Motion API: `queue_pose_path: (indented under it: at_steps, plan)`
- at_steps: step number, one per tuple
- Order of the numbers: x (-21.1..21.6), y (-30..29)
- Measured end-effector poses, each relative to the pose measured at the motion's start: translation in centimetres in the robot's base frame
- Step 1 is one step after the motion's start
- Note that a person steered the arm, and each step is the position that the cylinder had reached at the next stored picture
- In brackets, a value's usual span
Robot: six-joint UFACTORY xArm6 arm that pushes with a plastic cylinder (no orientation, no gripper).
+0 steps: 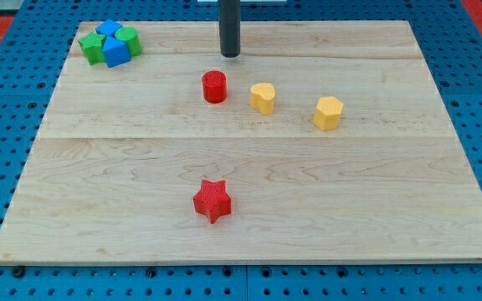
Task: Move the red circle towards the bottom center
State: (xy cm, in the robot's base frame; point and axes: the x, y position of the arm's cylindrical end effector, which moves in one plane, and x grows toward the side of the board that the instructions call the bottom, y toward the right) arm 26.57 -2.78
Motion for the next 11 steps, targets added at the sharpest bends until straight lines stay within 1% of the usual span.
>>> queue_pose_path:
  at_steps: [1,3,5,6,7,8,9,10,11]
  plan:
    - [0.8,-2.2]
    - [11.0,-2.2]
    - [20.0,-1.7]
    - [23.3,-0.7]
    - [20.3,-0.8]
    - [22.4,2.5]
    - [25.9,1.6]
    - [19.2,-1.2]
    - [13.5,-0.8]
